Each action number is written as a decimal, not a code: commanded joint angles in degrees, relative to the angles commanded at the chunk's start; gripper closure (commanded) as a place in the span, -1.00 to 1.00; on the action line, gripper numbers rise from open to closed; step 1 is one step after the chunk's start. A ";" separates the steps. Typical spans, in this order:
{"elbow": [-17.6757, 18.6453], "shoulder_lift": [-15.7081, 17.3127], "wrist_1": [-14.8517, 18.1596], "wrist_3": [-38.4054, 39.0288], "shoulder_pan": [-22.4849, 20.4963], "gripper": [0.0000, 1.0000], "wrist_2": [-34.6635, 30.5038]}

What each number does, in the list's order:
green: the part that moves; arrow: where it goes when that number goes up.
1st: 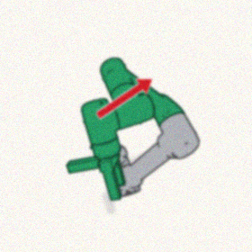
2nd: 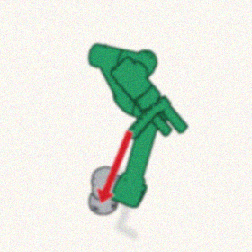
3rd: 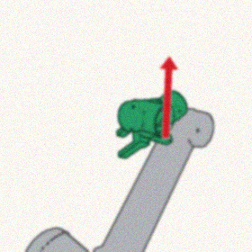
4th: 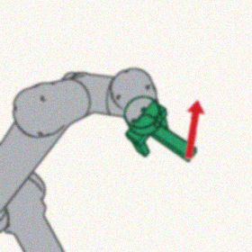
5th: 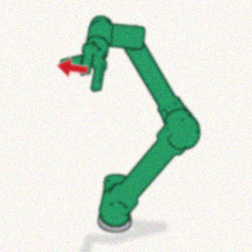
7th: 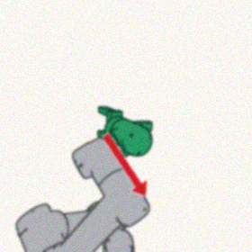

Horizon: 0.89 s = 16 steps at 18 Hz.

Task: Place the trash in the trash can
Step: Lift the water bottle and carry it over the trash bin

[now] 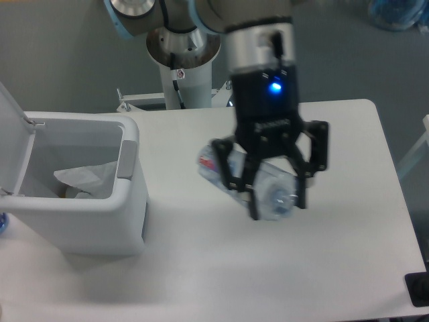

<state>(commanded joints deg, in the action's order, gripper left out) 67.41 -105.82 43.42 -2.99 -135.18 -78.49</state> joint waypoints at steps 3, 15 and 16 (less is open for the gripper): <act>-0.53 0.70 0.09 0.00 2.98 -0.17 0.00; 4.65 1.06 0.09 1.23 14.50 -0.18 -0.18; 5.18 1.06 0.09 1.14 14.94 -0.18 -0.18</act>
<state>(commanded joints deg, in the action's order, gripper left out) 72.59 -104.77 43.51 -1.84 -120.24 -78.66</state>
